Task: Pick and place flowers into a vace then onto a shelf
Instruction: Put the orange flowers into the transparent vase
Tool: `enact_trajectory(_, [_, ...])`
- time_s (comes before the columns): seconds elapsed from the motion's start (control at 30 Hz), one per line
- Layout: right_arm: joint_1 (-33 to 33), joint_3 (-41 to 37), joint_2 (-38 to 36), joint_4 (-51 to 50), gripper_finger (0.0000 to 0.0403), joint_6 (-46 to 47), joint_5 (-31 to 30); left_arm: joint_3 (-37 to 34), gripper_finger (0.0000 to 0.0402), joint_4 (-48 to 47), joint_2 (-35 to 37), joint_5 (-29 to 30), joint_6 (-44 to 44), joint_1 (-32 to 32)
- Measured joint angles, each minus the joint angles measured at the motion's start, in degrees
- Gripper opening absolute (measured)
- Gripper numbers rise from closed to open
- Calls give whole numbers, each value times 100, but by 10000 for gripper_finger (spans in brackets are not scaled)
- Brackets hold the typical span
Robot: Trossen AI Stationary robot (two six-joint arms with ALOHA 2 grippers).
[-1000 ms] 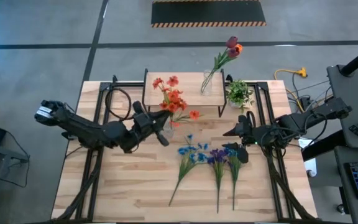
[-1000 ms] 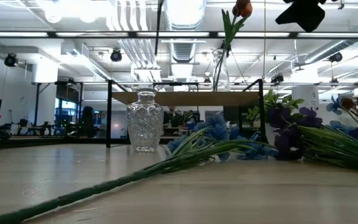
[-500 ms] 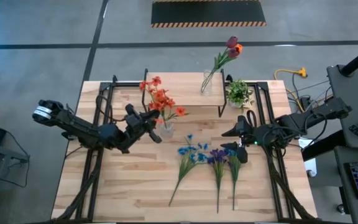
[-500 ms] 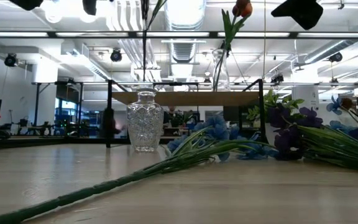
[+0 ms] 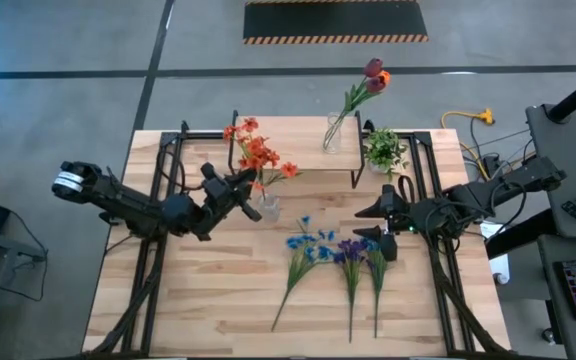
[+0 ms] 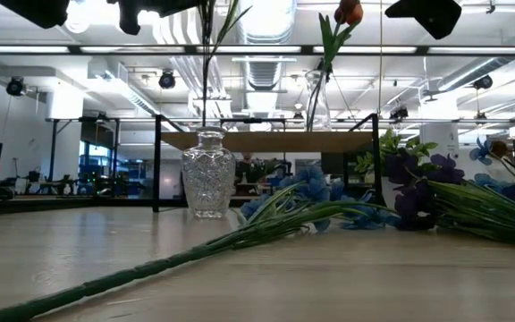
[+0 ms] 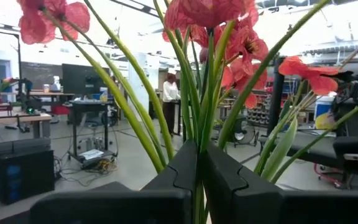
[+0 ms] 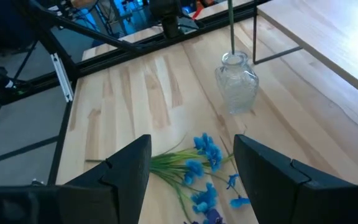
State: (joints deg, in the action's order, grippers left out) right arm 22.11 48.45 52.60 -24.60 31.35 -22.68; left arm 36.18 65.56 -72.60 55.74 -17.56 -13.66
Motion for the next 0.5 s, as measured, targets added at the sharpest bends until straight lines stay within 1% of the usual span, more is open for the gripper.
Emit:
enact_trajectory(0.17, [-2, 0, 0, 0, 219, 0, -2, 0, 0, -10, -114, -135, 91, 90])
enact_trajectory(0.37, [-2, 0, 0, -10, 219, -18, -2, -2, 0, -7, -416, -178, 511, 135])
enact_trajectory(0.5, [-2, 0, 0, -52, 219, -24, -2, 0, 0, -5, -618, -179, 643, 135])
